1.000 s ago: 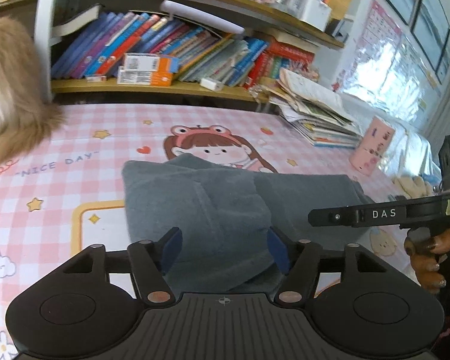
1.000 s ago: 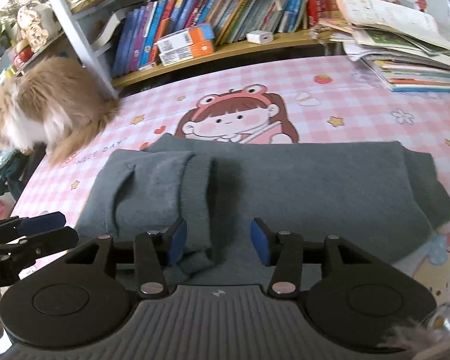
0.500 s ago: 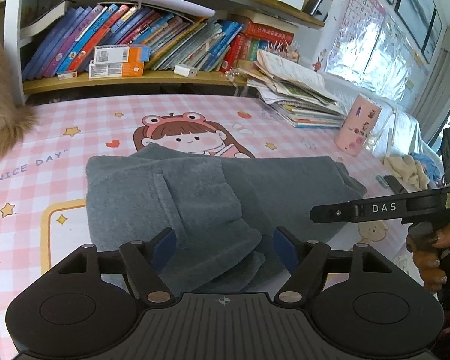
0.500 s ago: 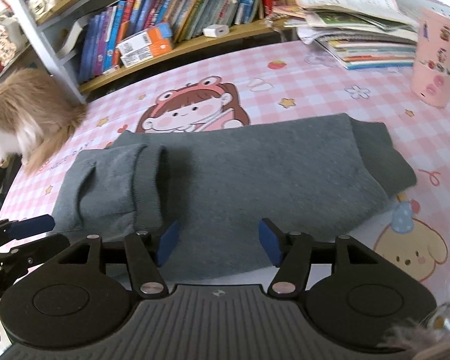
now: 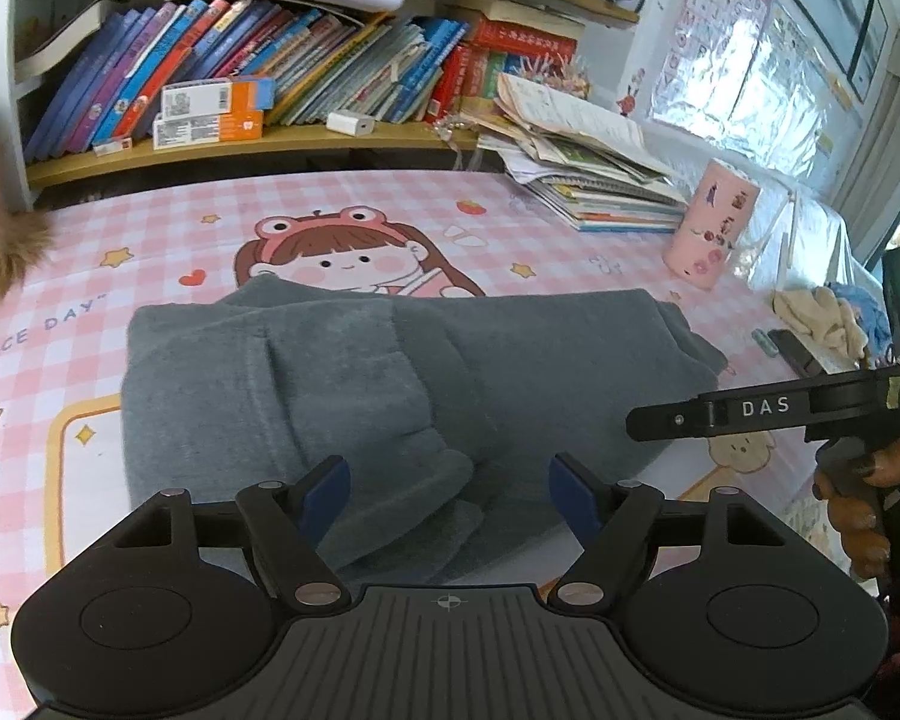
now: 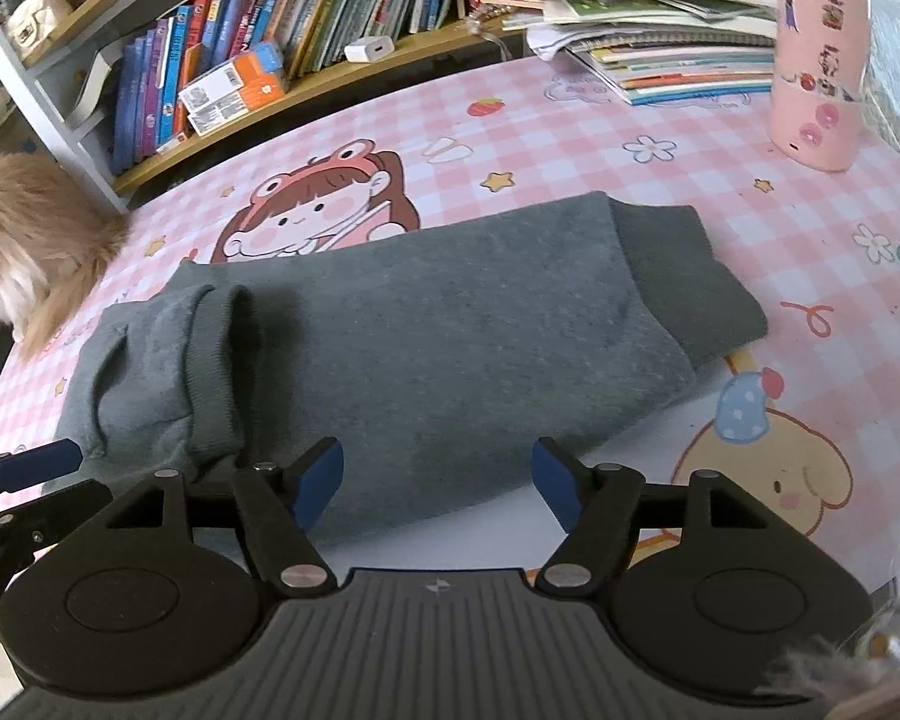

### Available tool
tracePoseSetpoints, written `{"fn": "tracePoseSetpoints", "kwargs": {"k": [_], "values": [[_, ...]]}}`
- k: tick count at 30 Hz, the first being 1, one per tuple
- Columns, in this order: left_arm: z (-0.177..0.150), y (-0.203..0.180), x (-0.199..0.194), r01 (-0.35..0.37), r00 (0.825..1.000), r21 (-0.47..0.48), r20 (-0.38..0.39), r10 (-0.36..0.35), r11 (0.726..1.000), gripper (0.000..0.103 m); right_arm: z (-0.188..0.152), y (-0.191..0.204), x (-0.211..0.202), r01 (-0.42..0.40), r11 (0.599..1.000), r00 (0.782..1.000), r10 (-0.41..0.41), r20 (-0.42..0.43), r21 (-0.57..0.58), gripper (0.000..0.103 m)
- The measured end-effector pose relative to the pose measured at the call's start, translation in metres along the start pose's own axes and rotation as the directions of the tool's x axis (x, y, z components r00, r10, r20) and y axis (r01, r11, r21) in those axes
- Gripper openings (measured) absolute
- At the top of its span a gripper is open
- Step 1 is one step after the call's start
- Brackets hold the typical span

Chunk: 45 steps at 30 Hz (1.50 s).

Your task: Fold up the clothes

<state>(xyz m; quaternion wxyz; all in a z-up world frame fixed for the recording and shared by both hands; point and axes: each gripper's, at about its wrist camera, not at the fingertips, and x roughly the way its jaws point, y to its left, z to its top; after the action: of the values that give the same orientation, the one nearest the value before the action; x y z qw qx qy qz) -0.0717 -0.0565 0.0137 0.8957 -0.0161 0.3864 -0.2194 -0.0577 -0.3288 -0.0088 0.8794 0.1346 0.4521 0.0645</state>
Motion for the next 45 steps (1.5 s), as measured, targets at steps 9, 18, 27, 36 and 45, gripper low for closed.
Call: {"fn": "tracePoseSetpoints", "kwargs": {"k": [9,18,27,36,45], "values": [[0.004,-0.032,0.013,-0.021,0.999,0.058,-0.04,0.023,0.998,0.08,0.007,-0.035,0.0,0.031,0.998,0.999,-0.032,0.006,0.061,0.072],[0.006,-0.051,0.022,-0.041,0.996,0.087,-0.079,0.048,0.995,0.081,0.01,-0.061,0.002,0.033,0.992,0.999,-0.033,0.001,0.119,0.073],[0.006,-0.061,0.023,-0.063,0.994,0.131,-0.086,0.074,0.989,0.086,0.017,-0.089,0.01,-0.002,0.968,1.0,-0.003,0.017,0.249,0.069],[0.002,-0.059,0.017,-0.093,0.99,0.142,-0.089,0.106,0.985,0.086,0.035,-0.114,0.026,-0.026,0.937,0.999,0.017,0.028,0.348,0.03],[0.005,-0.052,0.01,-0.115,0.99,0.107,-0.066,0.122,0.988,0.086,0.045,-0.114,0.014,-0.161,0.918,0.986,0.132,0.102,0.364,0.016]]}}
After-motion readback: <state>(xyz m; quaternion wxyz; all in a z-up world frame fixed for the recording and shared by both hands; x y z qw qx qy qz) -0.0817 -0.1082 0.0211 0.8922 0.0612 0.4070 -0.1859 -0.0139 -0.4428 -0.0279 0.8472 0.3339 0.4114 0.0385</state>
